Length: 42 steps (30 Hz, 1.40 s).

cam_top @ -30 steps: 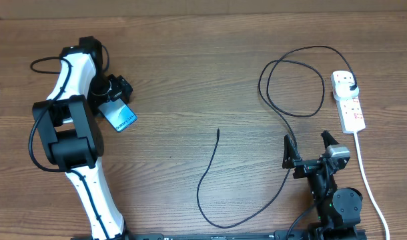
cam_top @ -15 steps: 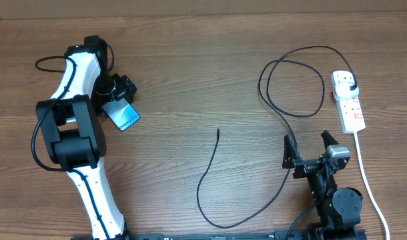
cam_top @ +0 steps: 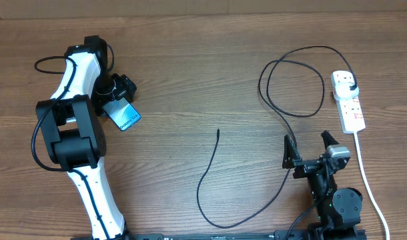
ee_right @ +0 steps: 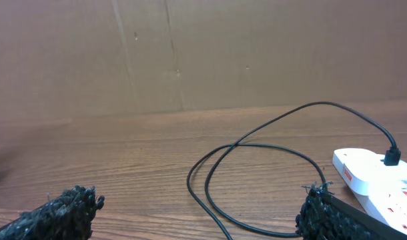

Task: Plug charger to phone and switch on socket
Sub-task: 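Close the left gripper on the phone's sides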

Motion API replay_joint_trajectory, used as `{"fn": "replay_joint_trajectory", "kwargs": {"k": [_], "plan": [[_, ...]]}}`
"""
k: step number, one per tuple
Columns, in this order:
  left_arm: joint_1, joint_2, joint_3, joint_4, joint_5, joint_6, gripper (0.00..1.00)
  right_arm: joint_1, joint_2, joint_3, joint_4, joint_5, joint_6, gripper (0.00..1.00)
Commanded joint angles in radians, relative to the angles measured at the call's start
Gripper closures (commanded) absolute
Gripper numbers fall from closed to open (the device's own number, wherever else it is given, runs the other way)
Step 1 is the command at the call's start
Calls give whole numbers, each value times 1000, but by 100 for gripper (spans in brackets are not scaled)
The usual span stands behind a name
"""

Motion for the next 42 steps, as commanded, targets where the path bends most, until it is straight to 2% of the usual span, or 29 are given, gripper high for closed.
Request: {"fn": "replay_joint_trajectory", "kwargs": {"k": [1,14,21,42], "plan": [[-8,16,-30,8,11,-36,0,5,-9,-11,5,10,-4,0],[-10,16,-30,9,11,-36,0,5,-9,-11,5,10,-4,0],[-14,16,-30,10,10,-36,6,5,-9,-11,5,10,-4,0],[-21,16,-30,11,10,-36,11,5,-9,-11,5,10,-4,0]]}}
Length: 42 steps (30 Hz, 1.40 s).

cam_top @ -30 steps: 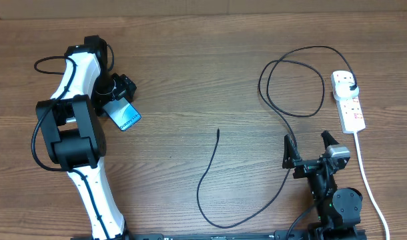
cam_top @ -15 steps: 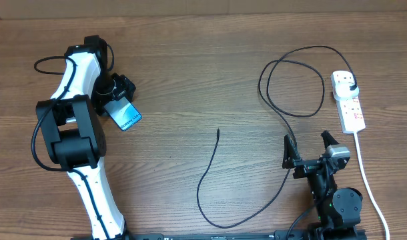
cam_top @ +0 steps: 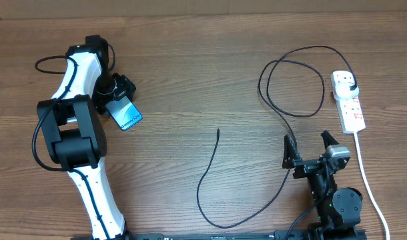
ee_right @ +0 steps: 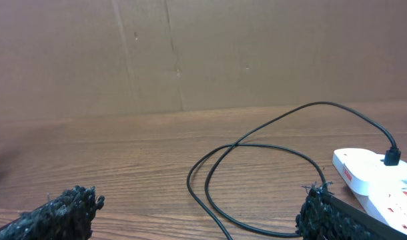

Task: Plug charger to phone and switch on socket
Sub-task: 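Close the left gripper on the phone's sides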

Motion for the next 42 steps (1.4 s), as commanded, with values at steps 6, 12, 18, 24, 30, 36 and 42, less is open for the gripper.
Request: {"fn": "replay_joint_trajectory", "kwargs": {"k": [6,12,18,24,30,36,42], "plan": [[-14,16,-30,5,11,-14,12,5,-9,-11,5,10,-4,0],[-14,16,-30,4,11,-14,14,5,-9,-11,5,10,-3,0],[-14,16,-30,4,11,-14,14,5,-9,-11,5,10,-3,0],[-14,16,-30,-12,11,-14,8,5,-9,-11,5,10,-4,0],[-15,16,-30,-26,11,-14,7,5,-9,-11,5,10,-4,0],[-31,16,-30,-26,11,-14,7,5,-9,-11,5,10,-4,0],[-53,16,-30,-8,6,-14,6,5,-9,-11,5,10,-4,0]]}}
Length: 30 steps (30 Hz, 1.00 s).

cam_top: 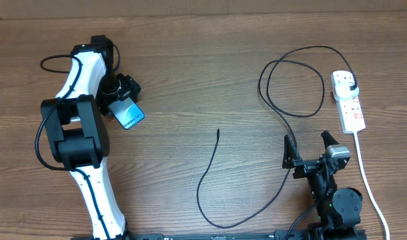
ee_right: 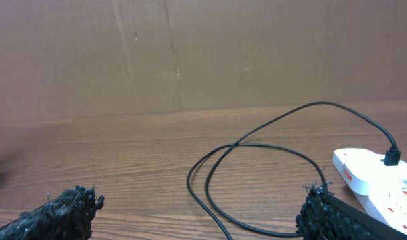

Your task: Plug charger to phone and switch on socket

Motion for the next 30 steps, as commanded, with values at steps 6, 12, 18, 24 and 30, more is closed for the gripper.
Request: {"fn": "replay_joint_trajectory", "kwargs": {"k": [6,12,18,24,30], "plan": [[-24,16,-30,16,0,-14,5,5,-9,-11,6,10,-5,0],[-24,16,-30,17,-17,-49,4,5,-9,-11,6,10,-5,0],[-24,16,-30,21,-23,-102,4,5,-9,-11,6,10,-5,0],[-24,16,-30,24,-23,-111,5,5,-9,-11,6,10,-4,0],[-24,16,-30,24,-23,-111,5,5,-9,-11,6,10,-4,0]]}}
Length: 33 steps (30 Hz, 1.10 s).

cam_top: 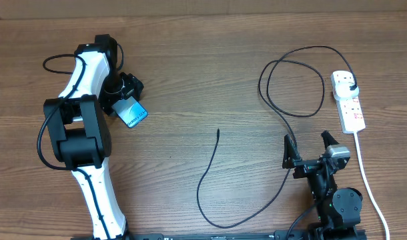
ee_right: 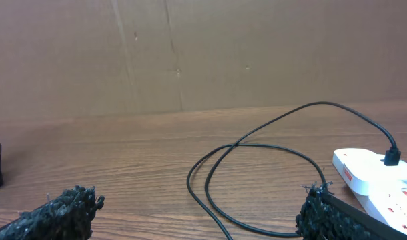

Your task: Plug charger to phone and switch on socket

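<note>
The phone (cam_top: 134,113), a small blue and grey slab, sticks out of my left gripper (cam_top: 125,101), which is shut on it at the table's left. The black charger cable (cam_top: 238,215) runs from its free tip (cam_top: 218,131) at the table's middle, curves down and loops up to a plug (cam_top: 351,87) in the white socket strip (cam_top: 349,105) at the right. My right gripper (cam_top: 309,148) stands open near the front right, fingers on either side of the cable. In the right wrist view the cable loop (ee_right: 210,193) and strip (ee_right: 377,175) lie beyond the open gripper (ee_right: 193,215).
The strip's white lead (cam_top: 367,180) runs down the right side past my right arm's base (cam_top: 335,203). A cardboard wall (ee_right: 203,53) closes the far edge. The left arm's own black wire (cam_top: 53,61) loops at the back left.
My left gripper has shifted a little to the right with the phone in it. The right gripper, cable and socket strip have not moved.
My left gripper held the phone at the far left at every moment, each time slightly further right and back. The right gripper stayed open at the front right. Cable and strip lay unchanged throughout.
</note>
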Motion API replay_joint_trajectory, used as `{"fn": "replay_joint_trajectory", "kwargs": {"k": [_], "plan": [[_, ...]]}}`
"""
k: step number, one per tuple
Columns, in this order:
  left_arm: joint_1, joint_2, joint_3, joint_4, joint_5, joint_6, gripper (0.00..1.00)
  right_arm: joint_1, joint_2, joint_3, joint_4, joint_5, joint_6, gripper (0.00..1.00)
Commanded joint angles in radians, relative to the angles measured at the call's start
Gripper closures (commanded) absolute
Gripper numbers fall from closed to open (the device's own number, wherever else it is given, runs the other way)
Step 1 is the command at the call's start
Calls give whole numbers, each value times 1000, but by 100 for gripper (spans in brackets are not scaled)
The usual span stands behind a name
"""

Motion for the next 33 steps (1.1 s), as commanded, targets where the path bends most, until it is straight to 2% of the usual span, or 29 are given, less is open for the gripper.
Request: {"fn": "replay_joint_trajectory", "kwargs": {"k": [1,13,33], "plan": [[-8,16,-29,11,-24,-33,5,5,-9,-11,5,10,-4,0],[-8,16,-29,11,-31,-33,12,5,-9,-11,5,10,-4,0],[-8,16,-29,11,-31,-33,16,5,-9,-11,5,10,-4,0]]}}
